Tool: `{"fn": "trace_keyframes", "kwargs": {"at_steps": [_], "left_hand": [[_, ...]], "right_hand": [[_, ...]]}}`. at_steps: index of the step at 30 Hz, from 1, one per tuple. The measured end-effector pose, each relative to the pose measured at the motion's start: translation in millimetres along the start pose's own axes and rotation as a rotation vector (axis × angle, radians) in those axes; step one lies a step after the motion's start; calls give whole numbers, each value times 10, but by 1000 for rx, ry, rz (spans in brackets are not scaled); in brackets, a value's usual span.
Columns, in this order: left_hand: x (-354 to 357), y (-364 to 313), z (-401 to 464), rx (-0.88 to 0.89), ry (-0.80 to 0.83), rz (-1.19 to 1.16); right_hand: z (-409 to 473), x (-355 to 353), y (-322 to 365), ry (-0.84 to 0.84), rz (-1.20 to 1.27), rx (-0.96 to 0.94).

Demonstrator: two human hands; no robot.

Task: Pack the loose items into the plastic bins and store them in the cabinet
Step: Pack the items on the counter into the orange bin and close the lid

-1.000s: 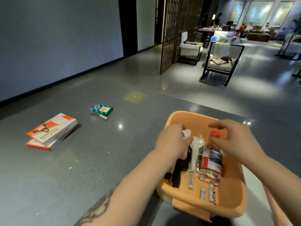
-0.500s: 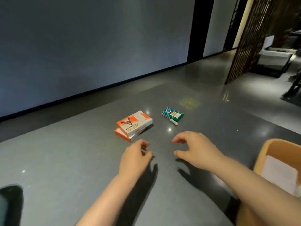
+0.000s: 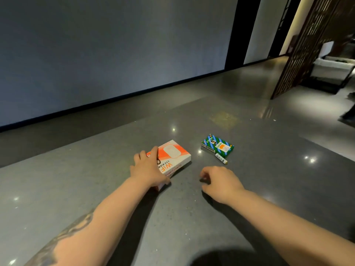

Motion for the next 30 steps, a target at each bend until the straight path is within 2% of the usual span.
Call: {"fn": "trace_keyframes", "kwargs": {"at_steps": [7, 12, 17, 21, 25, 30], "left_hand": [[98, 33, -81, -57, -44, -63], [194, -47, -249, -92, -109, -105], [256, -89, -357, -80, -108, -97], [294, -128, -508, -61, -102, -107], [312, -272, -768, -35, -76, -133], [152, -605, -1219, 38, -130, -113]], "right_hand": [[411, -229, -354, -240, 113, 106], [674, -192, -584, -203, 134, 306], [659, -83, -503, -237, 142, 327], [432, -48, -443, -197, 118, 289], [-78, -137, -397, -179, 200, 241], [-842, -465, -523, -246, 243, 206]]}}
Point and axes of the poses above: each hand's wrist, its own z-axis towards the middle knuckle, its own x-axis out of the palm, y = z × x, the point moved 7 cm from there along z, towards the middle knuckle, and after that the axes turned 12 degrees about x, right-handed, at the moved point
